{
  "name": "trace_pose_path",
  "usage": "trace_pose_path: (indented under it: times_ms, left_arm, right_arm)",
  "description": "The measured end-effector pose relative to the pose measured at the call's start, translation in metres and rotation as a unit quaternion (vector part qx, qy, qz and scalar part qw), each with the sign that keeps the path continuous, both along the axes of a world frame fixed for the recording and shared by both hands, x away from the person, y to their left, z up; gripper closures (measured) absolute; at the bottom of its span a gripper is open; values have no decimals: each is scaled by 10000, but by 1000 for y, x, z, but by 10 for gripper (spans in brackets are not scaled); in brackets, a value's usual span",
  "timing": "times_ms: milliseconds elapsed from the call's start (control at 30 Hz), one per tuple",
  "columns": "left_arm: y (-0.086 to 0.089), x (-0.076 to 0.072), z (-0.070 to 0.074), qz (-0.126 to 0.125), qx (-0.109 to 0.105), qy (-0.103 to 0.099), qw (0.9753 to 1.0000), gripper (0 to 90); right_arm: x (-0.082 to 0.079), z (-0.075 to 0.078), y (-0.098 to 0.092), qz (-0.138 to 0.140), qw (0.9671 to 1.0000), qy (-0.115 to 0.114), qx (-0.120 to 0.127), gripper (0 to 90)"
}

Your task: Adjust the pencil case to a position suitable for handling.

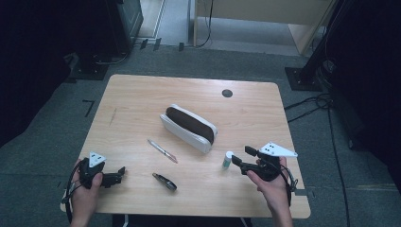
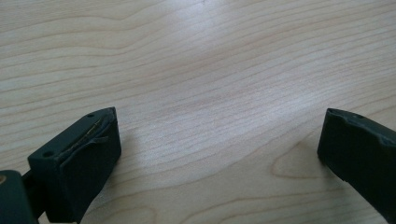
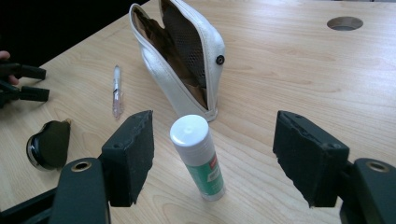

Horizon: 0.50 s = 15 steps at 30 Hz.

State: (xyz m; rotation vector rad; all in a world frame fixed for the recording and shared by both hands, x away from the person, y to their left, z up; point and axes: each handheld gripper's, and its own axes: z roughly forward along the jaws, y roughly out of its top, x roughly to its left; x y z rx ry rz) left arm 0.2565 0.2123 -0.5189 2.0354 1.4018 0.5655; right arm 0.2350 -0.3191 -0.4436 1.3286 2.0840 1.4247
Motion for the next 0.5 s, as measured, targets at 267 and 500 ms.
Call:
trace_pose_path:
  times_ms: [267,500]
  left_arm:
    - [0,0,0,1,0,0,10000,0]
    - [0,0,0,0,0,-1,10000,0]
  right_arm:
    - [-2,-6,0,4,10000,51,0,294]
    - [1,-8,4,77,9999,73,-42,296]
